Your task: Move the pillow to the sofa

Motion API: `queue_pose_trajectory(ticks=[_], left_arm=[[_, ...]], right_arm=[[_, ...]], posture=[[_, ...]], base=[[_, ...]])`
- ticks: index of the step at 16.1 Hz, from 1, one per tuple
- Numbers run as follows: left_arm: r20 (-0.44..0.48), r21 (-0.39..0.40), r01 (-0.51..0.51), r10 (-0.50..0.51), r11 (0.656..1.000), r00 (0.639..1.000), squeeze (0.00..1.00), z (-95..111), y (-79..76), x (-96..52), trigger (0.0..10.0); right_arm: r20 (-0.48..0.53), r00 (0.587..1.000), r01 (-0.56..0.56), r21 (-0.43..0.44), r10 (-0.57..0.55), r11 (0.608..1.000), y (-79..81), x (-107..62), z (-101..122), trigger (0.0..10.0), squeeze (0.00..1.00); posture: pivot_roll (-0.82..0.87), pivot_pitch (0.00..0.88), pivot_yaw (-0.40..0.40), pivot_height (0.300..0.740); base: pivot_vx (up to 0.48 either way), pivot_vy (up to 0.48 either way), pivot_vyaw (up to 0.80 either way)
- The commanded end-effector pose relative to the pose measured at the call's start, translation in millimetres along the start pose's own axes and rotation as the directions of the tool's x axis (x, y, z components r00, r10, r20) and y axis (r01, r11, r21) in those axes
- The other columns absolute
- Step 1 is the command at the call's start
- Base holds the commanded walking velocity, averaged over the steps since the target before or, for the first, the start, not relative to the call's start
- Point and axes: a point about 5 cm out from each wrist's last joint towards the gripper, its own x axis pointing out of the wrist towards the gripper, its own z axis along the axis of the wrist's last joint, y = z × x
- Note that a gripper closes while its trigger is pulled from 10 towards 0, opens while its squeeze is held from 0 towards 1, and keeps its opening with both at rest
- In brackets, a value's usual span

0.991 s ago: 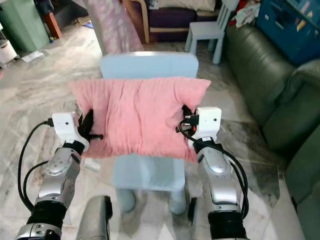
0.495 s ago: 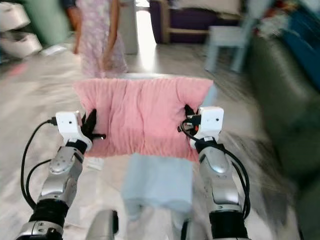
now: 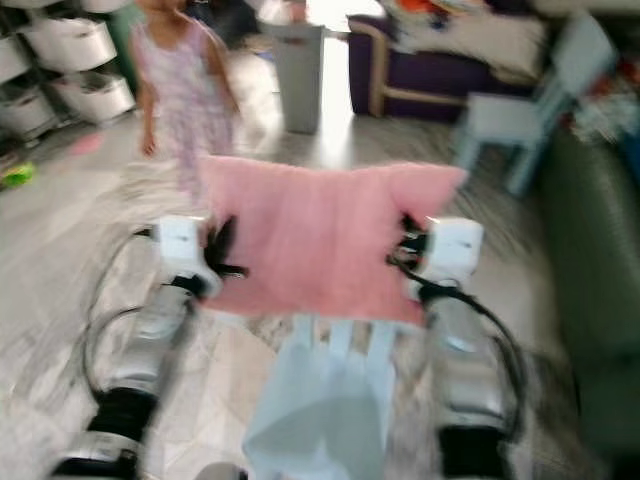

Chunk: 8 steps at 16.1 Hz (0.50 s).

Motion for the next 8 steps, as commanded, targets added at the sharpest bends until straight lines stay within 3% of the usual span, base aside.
queue_pose_trajectory(ticks=[1,8], left_arm=[[0.003,-0.008,0.018,-0.018,1.000,1.000,0.00,1.5,-7.2,3.2,10.0],[-0.019,-0.030,0.017,-0.018,0.999,1.000,0.00,-2.1,-8.1,2.0,10.0]], right_arm=[[0.031,1.000,0.006,-0.020,-0.005,1.000,-5.9,-3.6,6.8,10.0,0.00],[0.030,1.000,0.004,-0.017,-0.003,1.000,-4.9,-5.0,7.6,10.0,0.00]], posture=[[-0.11,0.000,0.044,0.740],[-0.11,0.000,0.042,0.740]], base=[[0.000,0.000,0.00],[0.000,0.000,0.00]])
